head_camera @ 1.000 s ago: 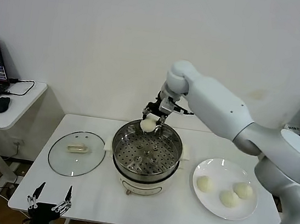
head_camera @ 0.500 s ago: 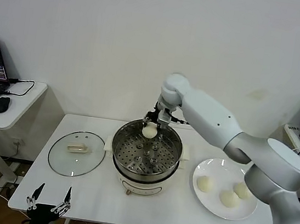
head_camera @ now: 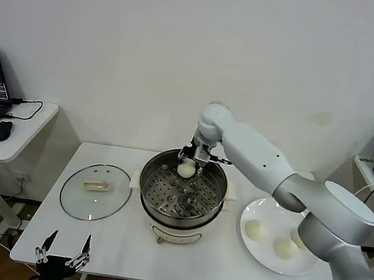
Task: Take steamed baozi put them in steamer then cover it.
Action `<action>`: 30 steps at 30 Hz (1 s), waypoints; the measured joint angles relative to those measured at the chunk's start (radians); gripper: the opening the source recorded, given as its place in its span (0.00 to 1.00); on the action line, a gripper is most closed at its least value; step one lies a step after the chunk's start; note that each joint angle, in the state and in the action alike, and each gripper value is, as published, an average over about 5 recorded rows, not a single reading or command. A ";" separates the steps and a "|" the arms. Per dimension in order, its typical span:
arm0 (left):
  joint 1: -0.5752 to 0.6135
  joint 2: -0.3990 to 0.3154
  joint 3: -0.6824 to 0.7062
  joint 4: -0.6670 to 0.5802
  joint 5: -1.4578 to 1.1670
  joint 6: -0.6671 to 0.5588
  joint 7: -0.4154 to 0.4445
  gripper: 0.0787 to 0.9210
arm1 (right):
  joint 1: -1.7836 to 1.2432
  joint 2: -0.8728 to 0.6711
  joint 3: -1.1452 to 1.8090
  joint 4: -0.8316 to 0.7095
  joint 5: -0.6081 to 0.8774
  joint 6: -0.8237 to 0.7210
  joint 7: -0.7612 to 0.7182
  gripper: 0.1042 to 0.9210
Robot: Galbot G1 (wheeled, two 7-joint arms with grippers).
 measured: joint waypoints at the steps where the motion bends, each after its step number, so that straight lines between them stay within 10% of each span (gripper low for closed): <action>1: 0.000 0.000 0.001 0.000 0.000 0.000 0.000 0.88 | 0.000 0.001 0.000 0.000 -0.001 -0.004 0.002 0.55; 14: 0.001 0.000 0.003 -0.001 0.000 0.000 0.001 0.88 | 0.010 -0.003 -0.015 0.020 0.060 -0.056 -0.016 0.87; 30: 0.003 0.011 0.025 -0.019 -0.001 0.017 0.013 0.88 | 0.140 -0.218 -0.037 0.279 0.495 -0.383 -0.134 0.88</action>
